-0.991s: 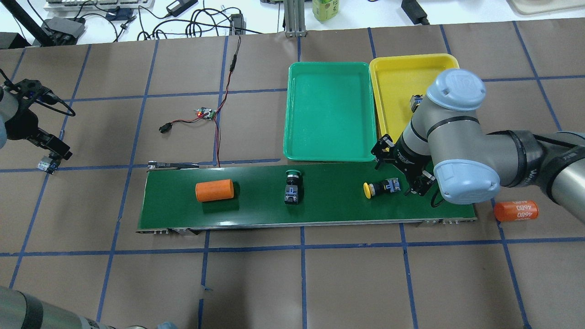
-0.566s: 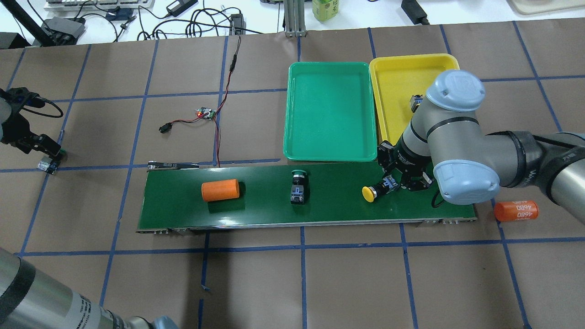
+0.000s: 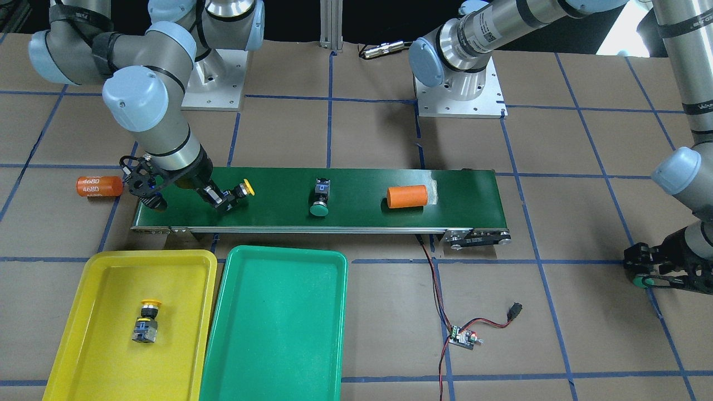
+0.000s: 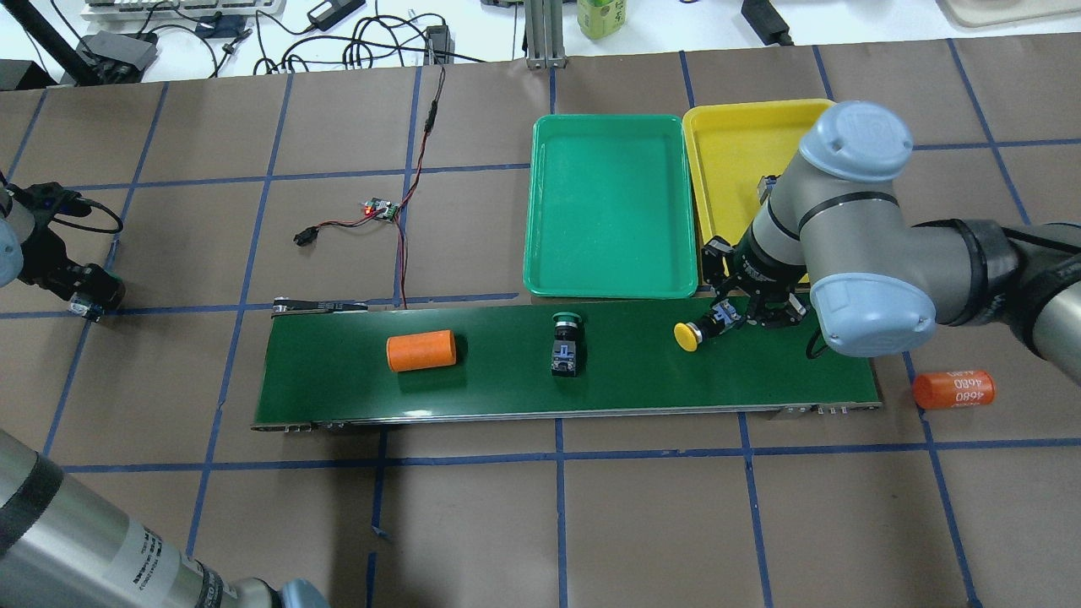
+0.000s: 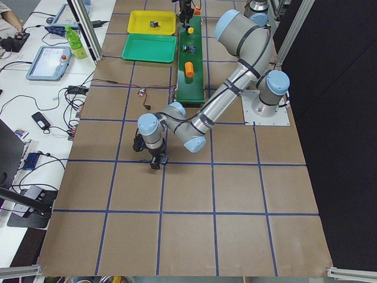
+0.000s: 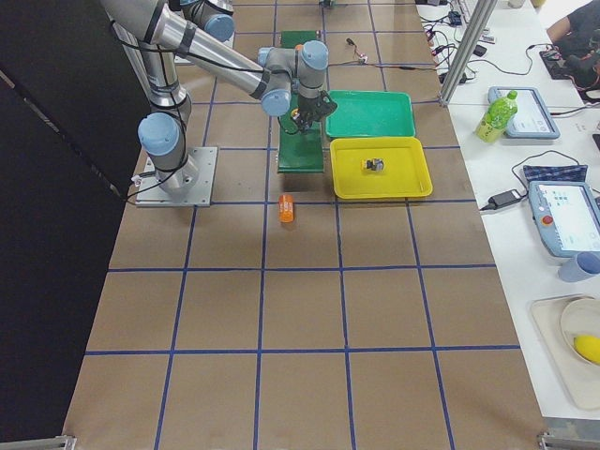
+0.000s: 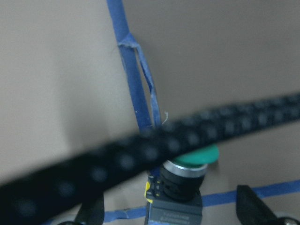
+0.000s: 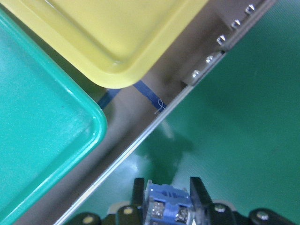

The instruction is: Sort buttons by color to trays

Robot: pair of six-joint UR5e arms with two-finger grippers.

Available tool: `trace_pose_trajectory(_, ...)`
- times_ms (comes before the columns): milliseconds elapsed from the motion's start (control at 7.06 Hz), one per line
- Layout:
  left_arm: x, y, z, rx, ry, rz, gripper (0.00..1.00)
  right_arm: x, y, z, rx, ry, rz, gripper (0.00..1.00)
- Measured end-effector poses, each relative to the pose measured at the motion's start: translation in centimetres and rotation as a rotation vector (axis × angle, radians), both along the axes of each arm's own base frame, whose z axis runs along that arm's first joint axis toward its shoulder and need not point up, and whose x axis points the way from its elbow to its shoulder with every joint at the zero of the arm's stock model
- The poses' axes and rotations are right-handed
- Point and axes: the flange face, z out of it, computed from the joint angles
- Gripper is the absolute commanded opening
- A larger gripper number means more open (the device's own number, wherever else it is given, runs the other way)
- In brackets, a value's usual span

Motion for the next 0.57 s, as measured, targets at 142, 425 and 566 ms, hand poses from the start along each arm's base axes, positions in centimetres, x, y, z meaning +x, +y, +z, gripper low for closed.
trace_pose_trajectory(142, -0.1, 0.4, 0.2, 0.010, 0.009, 0.010, 0.00, -0.3, -2.2, 2.7, -0.034, 0.008, 0.052, 0.00)
trace_pose_trajectory(425, -1.2, 1.2, 2.3, 0.038, 0.032, 0.053, 0.00, -2.5, -9.0, 5.1, -0.067, 0.071, 0.179, 0.00)
trace_pose_trajectory(566, -2.9, 1.5, 4.5, 0.048, 0.055, 0.086, 0.00, -4.9, -13.0, 4.7, -0.074, 0.095, 0.237, 0.00)
